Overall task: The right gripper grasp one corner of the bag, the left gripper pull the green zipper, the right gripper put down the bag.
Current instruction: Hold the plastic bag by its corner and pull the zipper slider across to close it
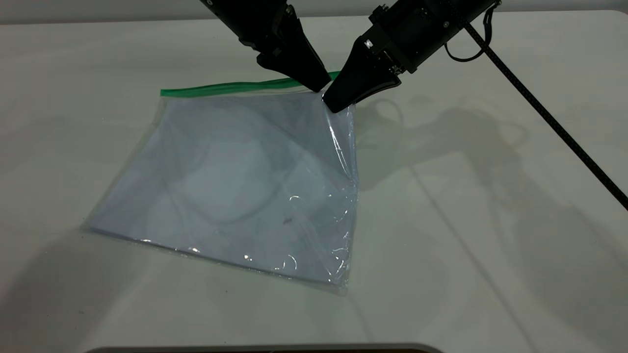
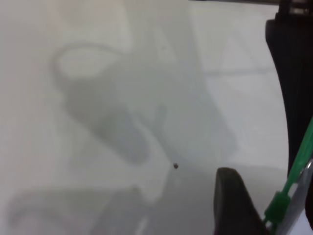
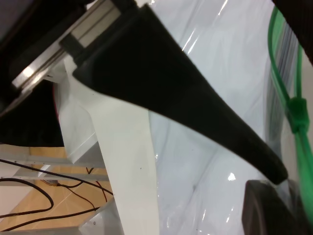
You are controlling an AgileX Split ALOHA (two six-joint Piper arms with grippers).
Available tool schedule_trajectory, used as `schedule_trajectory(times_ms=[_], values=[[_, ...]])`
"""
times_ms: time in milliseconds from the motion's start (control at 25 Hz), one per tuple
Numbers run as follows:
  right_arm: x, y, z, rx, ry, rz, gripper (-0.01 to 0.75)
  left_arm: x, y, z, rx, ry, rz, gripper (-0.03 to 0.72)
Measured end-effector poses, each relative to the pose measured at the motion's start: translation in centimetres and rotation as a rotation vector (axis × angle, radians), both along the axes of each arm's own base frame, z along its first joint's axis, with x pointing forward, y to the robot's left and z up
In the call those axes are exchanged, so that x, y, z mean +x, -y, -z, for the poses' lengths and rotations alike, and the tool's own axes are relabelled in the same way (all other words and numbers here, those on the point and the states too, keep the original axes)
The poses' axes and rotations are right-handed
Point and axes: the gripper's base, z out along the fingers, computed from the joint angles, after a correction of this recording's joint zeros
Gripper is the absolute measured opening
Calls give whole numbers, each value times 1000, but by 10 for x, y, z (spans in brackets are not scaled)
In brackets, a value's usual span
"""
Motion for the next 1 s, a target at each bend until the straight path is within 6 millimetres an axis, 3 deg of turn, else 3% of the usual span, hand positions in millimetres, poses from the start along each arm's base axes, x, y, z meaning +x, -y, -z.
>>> schedule_trajectory(times_ms=[280,560,1000], values=[[0,0,0,1,-1,-1,35,0,0,0,0,3,-7,342],[0,0,0,3,-3,-3,35,1,1,-1,-13,6,-13,322],[0,0,0,4,-1,-5,35,1,2,-1,-15,18,5,107]])
